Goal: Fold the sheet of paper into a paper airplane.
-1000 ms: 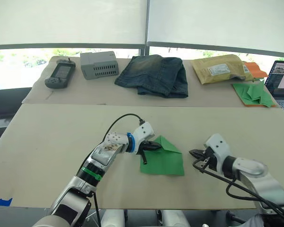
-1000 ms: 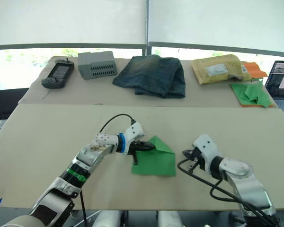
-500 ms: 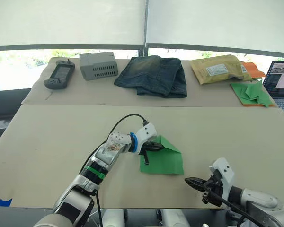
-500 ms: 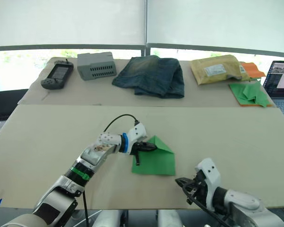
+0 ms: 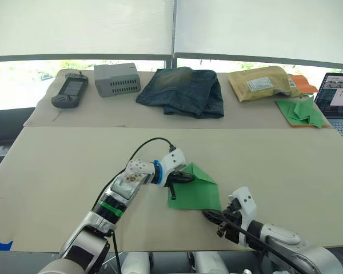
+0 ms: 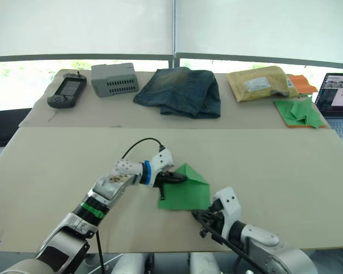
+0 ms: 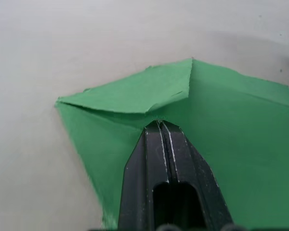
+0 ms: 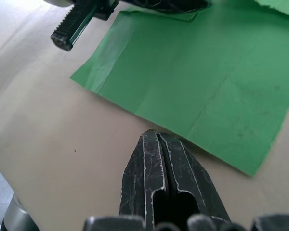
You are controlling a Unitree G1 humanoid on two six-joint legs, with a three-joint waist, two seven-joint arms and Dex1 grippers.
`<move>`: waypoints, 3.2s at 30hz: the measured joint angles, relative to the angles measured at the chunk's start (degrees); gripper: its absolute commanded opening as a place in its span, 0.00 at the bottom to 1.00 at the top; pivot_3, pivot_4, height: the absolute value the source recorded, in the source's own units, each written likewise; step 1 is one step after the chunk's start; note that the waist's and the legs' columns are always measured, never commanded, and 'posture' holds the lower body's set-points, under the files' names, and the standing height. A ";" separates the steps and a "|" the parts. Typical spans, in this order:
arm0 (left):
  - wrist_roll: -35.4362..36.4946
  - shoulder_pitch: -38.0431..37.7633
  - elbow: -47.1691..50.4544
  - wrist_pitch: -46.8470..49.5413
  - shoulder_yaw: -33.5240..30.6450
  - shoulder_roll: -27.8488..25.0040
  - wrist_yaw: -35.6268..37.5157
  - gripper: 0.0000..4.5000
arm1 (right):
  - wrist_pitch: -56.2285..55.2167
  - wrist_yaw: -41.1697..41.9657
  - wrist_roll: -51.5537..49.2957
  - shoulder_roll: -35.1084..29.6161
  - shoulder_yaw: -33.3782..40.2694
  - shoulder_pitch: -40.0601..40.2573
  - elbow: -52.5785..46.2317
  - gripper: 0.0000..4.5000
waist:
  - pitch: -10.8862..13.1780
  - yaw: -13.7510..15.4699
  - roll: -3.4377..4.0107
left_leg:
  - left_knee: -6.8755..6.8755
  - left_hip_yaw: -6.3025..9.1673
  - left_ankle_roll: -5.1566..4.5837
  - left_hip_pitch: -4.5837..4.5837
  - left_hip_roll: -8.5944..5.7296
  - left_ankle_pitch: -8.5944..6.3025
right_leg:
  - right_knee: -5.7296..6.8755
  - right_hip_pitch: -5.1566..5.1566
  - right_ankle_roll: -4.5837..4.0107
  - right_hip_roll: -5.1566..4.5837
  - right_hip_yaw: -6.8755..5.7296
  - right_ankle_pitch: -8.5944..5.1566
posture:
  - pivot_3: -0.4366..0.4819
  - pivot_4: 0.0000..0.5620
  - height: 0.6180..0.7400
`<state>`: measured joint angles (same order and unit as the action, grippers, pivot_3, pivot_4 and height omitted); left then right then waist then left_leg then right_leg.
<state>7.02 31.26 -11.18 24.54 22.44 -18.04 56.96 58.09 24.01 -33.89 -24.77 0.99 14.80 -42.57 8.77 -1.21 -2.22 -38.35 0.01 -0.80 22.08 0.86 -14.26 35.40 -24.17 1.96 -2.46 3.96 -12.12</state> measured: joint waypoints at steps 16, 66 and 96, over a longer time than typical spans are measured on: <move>0.09 -1.39 2.96 1.69 -0.19 -1.18 0.66 0.01 | -21.54 -0.50 12.87 -2.19 -2.97 4.14 4.37 0.00 | -0.01 0.30 0.01 | -0.03 -0.03 -0.05 0.12 -0.04 0.03 | -0.05 -0.07 0.03 -0.03 0.01 0.02 | 0.48 0.27 0.91; 0.25 -4.39 7.56 4.66 -1.71 -2.24 -2.48 0.01 | -44.57 21.30 11.21 -3.78 -2.24 -20.07 37.41 0.00 | 0.00 -0.01 0.02 | -0.27 -0.06 -0.06 -0.05 -0.06 0.03 | 0.48 -0.03 -0.13 0.06 0.05 -0.05 | 0.48 0.27 0.91; 5.79 -5.18 8.10 7.03 -8.42 3.33 -9.85 0.01 | -41.40 26.65 12.42 -1.58 -4.21 -25.41 43.30 0.00 | 0.04 0.12 0.06 | -0.47 -0.05 -0.06 0.12 -0.12 0.03 | 0.47 -0.13 0.01 -0.01 0.06 0.06 | 0.48 0.27 0.91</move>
<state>12.81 26.08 -3.09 31.57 14.02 -14.71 47.11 16.69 50.66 -21.47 -26.36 -3.23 -10.61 0.73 8.81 -1.09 -2.16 -38.82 -0.04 -0.86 22.20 0.73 -14.23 35.87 -24.31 1.97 -2.47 4.02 -12.07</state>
